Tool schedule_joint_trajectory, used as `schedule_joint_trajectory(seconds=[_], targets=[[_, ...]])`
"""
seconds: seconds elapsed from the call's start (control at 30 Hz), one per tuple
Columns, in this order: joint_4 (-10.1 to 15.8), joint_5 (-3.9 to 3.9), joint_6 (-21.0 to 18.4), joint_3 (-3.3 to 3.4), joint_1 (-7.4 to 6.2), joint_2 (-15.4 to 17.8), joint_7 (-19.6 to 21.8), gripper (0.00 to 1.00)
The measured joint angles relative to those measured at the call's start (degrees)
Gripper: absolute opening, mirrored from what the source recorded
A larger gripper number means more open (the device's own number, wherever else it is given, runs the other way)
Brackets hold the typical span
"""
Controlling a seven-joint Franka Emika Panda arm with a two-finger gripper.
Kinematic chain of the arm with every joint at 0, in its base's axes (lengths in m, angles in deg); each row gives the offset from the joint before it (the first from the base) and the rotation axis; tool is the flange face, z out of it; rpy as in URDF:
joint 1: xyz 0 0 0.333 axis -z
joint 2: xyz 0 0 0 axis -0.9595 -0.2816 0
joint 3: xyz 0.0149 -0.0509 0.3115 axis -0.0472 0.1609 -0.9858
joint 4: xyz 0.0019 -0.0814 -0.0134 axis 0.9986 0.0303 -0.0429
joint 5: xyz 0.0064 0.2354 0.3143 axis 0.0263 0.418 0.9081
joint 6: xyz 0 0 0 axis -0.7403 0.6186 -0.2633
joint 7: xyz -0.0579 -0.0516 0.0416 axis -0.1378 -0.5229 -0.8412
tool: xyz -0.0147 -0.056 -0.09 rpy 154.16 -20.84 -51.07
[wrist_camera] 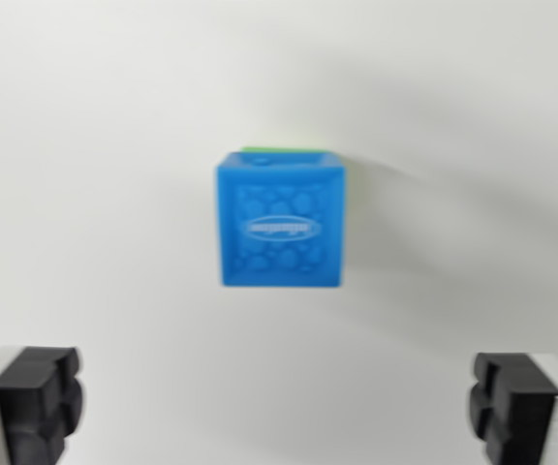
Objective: Stack cube
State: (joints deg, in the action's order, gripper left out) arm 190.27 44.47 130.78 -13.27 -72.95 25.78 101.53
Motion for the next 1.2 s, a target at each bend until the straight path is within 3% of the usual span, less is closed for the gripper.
schedule_joint_trajectory(seconds=[0.6,1.2], targets=[[-5.11,-0.05,-13.44,-0.06,0.00,8.31,0.05,1.00],[-11.00,-0.05,-23.36,-0.12,0.00,12.32,0.07,1.00]])
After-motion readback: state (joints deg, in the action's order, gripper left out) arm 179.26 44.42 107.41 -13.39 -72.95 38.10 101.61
